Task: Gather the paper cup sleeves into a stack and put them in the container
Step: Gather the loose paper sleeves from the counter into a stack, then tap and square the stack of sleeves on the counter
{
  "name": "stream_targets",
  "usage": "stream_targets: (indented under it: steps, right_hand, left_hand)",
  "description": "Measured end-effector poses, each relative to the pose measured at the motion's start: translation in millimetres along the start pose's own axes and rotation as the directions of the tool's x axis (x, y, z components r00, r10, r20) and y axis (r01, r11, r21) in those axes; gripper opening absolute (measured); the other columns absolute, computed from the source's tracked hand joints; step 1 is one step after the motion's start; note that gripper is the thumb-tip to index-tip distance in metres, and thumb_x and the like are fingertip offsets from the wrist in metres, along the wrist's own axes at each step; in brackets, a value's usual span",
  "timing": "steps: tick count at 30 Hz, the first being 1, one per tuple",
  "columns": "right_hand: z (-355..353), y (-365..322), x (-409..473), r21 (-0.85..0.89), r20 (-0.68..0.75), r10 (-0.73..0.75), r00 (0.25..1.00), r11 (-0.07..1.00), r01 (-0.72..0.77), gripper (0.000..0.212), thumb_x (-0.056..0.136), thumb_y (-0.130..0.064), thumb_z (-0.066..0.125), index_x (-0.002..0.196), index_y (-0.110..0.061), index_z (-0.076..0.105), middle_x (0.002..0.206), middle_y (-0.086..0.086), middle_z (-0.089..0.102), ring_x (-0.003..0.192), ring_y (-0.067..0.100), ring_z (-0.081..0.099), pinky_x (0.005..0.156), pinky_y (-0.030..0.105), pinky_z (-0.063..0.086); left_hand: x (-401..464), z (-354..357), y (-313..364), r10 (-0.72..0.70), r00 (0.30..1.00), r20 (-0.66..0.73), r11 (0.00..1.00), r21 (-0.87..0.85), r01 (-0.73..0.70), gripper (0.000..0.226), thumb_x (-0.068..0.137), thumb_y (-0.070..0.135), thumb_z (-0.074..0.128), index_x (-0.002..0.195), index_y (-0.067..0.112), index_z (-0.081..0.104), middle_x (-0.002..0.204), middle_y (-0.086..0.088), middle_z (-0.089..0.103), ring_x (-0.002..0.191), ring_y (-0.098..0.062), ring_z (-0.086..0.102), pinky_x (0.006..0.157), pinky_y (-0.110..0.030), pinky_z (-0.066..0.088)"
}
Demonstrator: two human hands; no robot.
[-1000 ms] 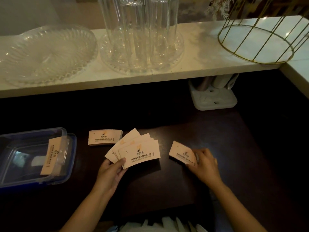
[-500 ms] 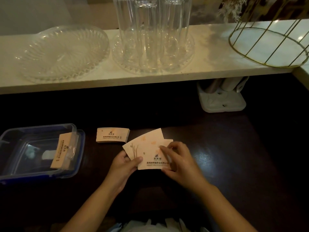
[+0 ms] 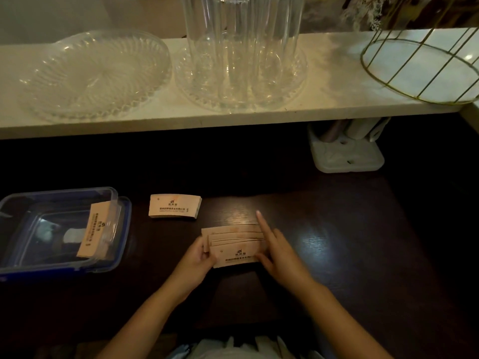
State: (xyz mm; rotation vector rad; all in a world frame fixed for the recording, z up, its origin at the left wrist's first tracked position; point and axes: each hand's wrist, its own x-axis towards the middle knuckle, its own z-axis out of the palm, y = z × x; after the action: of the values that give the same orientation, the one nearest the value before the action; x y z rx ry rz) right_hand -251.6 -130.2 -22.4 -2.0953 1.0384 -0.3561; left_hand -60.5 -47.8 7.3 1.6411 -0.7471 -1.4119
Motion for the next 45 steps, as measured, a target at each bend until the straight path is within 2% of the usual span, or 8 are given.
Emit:
stream_targets:
  steps: [4, 8, 15, 25, 30, 35, 40, 45]
  right_hand:
    - [10, 6, 4, -0.036, -0.035, -0.064, 0.997, 0.997, 0.063, 0.068, 0.087, -0.012, 0.055, 0.135, -0.047, 0.022, 0.106, -0.007, 0.034, 0.088, 0.007, 0.048, 0.081, 0.026, 0.052]
    - [32, -1, 6, -0.01, -0.161, -0.008, 0.987, 1.0, 0.007, 0.048, 0.086, -0.012, 0.055, 0.123, -0.035, 0.035, 0.105, -0.006, 0.027, 0.09, 0.01, 0.046, 0.085, 0.025, 0.048]
    - [54, -1, 0, 0.127, -0.153, 0.197, 0.968, 0.976, -0.178, 0.047, 0.091, -0.008, 0.049, 0.131, -0.031, 0.037, 0.151, 0.009, 0.018, 0.134, 0.018, 0.029, 0.105, 0.03, 0.031]
    - [54, -1, 4, 0.035, -0.146, 0.187, 0.971, 0.982, -0.184, 0.054, 0.093, -0.01, 0.041, 0.14, -0.03, 0.022, 0.155, 0.008, 0.015, 0.136, 0.027, 0.029, 0.106, 0.045, 0.038]
    - [53, -1, 4, 0.058, -0.151, 0.149, 0.977, 0.988, -0.142, 0.048, 0.093, -0.01, 0.044, 0.138, -0.025, 0.032, 0.148, 0.007, 0.031, 0.131, 0.02, 0.038, 0.103, 0.031, 0.038]
    - [42, 5, 12, 0.221, -0.147, 0.171, 0.974, 0.966, -0.136, 0.045, 0.088, -0.01, 0.057, 0.13, -0.021, 0.046, 0.117, 0.002, 0.055, 0.102, 0.009, 0.054, 0.082, 0.002, 0.039]
    - [40, -3, 28, 0.196, -0.226, 0.113, 0.967, 0.978, -0.069, 0.041, 0.078, -0.011, 0.07, 0.113, -0.026, 0.052, 0.102, -0.013, 0.055, 0.087, -0.003, 0.054, 0.075, -0.004, 0.039]
    - [53, -1, 25, 0.049, -0.131, 0.008, 0.991, 0.999, -0.001, 0.036, 0.081, -0.014, 0.067, 0.107, -0.03, 0.048, 0.099, -0.013, 0.054, 0.087, -0.002, 0.052, 0.078, -0.002, 0.035]
  left_hand:
    - [4, 8, -10, -0.01, 1.0, -0.016, 0.969, -0.245, 0.006, 0.023, 0.082, 0.022, 0.054, 0.104, 0.026, 0.057, 0.11, -0.001, 0.062, 0.109, -0.016, 0.056, 0.094, -0.032, 0.044]
    - [17, 20, -14, -0.044, 0.957, -0.286, 0.941, -0.335, -0.057, 0.058, 0.069, 0.06, 0.05, 0.104, 0.015, 0.061, 0.106, -0.008, 0.063, 0.108, -0.026, 0.056, 0.099, -0.04, 0.042]
    - [36, 23, -29, 0.097, 0.906, -0.411, 0.994, 0.084, -0.069, 0.024, 0.094, 0.018, 0.038, 0.095, 0.015, 0.061, 0.109, -0.001, 0.056, 0.099, -0.009, 0.052, 0.084, -0.022, 0.039]
    - [34, 29, -28, 0.122, 0.916, -0.383, 0.982, -0.087, -0.167, 0.032, 0.096, 0.021, 0.031, 0.097, 0.015, 0.062, 0.101, 0.0, 0.062, 0.092, -0.008, 0.058, 0.074, -0.013, 0.047]
    - [24, 26, -38, 0.092, 0.95, -0.298, 0.986, -0.107, -0.129, 0.018, 0.091, 0.02, 0.045, 0.102, 0.03, 0.055, 0.107, 0.011, 0.058, 0.097, -0.004, 0.055, 0.073, -0.01, 0.044]
    - [23, 3, -45, 0.051, 0.949, -0.311, 0.998, 0.052, -0.037, 0.039, 0.076, -0.009, 0.059, 0.11, 0.01, 0.056, 0.104, -0.005, 0.062, 0.093, -0.009, 0.06, 0.07, -0.005, 0.048]
    - [13, -17, -35, 0.205, 0.886, -0.417, 0.976, 0.16, -0.15, 0.042, 0.074, -0.002, 0.067, 0.093, 0.035, 0.059, 0.094, 0.013, 0.065, 0.088, 0.003, 0.063, 0.073, -0.006, 0.048]
    - [9, -25, -40, 0.232, 0.907, -0.351, 0.947, 0.296, -0.128, 0.03, 0.074, -0.004, 0.066, 0.099, 0.014, 0.062, 0.094, 0.002, 0.065, 0.091, -0.005, 0.062, 0.077, -0.007, 0.048]
